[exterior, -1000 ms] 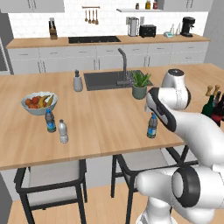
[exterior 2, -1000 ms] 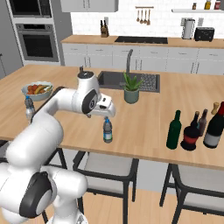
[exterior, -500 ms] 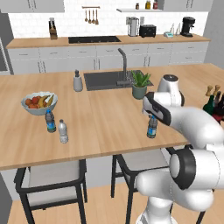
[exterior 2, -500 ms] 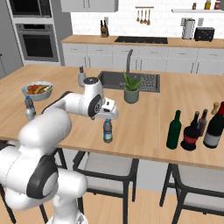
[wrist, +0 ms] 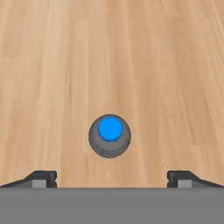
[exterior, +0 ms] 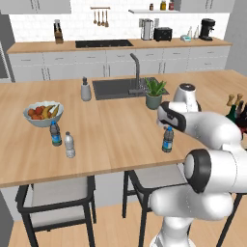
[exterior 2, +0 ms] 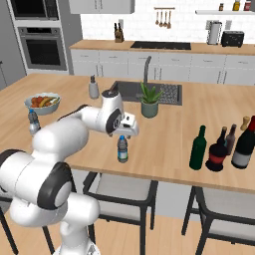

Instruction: Move the plastic bottles in the middle to the plastics group, and the glass bottles in the middle to the glass group.

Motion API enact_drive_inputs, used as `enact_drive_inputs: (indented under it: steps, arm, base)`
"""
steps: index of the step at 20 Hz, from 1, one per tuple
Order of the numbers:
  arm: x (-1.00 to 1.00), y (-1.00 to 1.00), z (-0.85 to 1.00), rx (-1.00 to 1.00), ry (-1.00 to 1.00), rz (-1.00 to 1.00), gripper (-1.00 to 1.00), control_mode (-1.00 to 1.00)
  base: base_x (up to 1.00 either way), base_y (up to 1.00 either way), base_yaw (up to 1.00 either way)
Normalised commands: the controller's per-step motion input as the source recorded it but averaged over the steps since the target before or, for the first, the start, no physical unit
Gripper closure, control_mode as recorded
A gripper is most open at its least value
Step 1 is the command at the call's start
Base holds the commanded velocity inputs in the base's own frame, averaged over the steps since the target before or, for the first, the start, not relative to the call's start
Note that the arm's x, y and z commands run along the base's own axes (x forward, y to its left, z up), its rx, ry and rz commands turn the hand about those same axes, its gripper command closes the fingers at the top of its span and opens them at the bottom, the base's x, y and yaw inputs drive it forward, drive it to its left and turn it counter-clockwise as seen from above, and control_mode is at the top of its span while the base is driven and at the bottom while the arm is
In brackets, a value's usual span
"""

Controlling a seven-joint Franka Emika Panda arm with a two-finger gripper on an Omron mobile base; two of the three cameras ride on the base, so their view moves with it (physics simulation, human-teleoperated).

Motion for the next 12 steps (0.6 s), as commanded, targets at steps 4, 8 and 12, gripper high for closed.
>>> enact_drive_inputs:
  steps: [4,8,12]
  arm:
    - [0.14,0.00,-0.26,0.00,0.00,0.03,-1.00,-1.00]
    - [0.02,0.00,-0.24,0.00,0.00,0.03,-1.00,-1.00]
    - [0.08,0.00,-0.24,0.00,0.00,0.03,-1.00,-1.00]
  base:
    - [0.00,0.00,0.00]
    - [0.00,0.00,0.00]
    - [0.00,0.00,0.00]
